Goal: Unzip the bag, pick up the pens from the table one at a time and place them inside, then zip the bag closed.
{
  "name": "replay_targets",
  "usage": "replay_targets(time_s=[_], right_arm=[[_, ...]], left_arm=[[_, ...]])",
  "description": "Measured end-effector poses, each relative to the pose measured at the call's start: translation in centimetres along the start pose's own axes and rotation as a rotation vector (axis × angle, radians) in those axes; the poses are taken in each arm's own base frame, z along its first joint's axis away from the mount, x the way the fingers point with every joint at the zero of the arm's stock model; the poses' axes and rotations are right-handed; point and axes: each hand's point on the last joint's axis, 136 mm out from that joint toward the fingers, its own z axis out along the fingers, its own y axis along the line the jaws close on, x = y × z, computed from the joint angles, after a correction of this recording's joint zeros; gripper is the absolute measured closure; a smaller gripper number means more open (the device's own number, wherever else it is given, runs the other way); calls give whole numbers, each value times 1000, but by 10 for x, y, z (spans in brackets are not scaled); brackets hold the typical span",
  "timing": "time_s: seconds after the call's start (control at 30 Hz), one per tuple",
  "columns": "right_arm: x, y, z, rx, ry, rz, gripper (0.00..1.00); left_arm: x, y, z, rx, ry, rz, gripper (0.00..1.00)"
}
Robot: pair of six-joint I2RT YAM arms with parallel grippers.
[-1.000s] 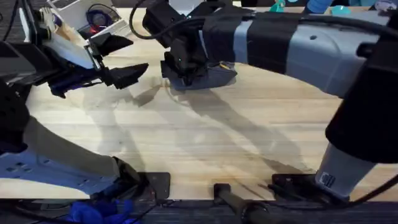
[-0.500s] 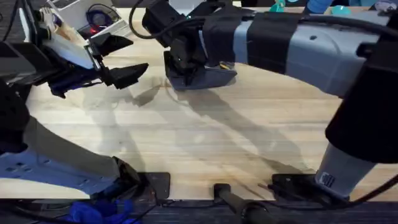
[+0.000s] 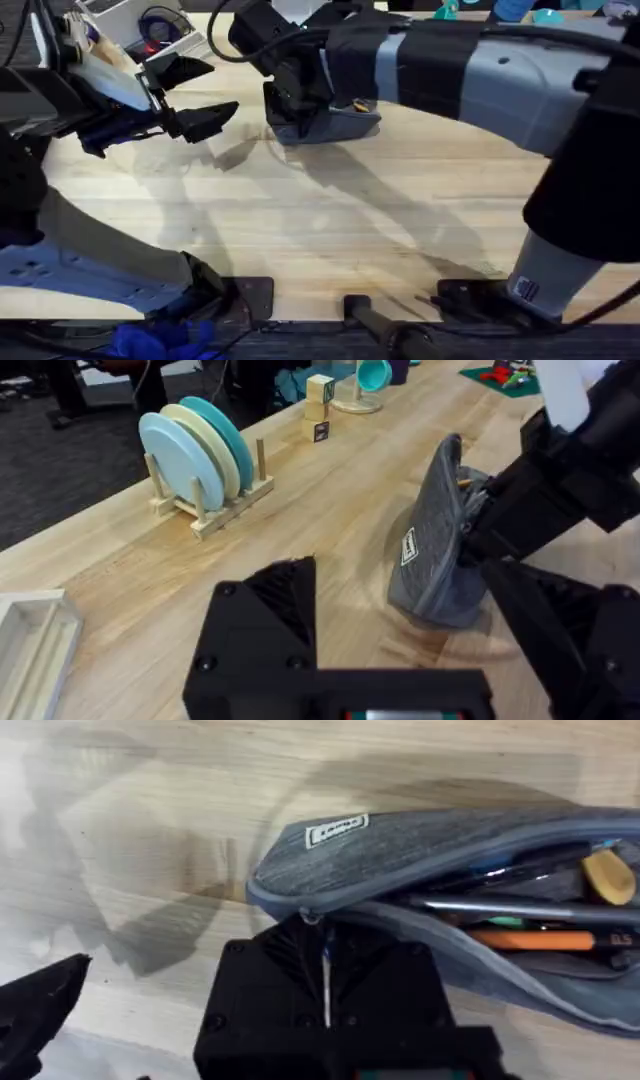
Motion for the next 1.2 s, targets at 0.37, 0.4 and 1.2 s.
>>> replay_targets(time_s=[0.37, 0.4, 1.2], right_arm=[[0, 0, 0, 0, 0, -32, 969], [0, 0, 0, 0, 0, -32, 969], [-8, 1, -32, 19, 40, -56, 970]], left_arm=[[0, 0, 0, 0, 0, 0, 8], [0, 0, 0, 0, 0, 0, 7], [0, 0, 0, 0, 0, 0, 8]])
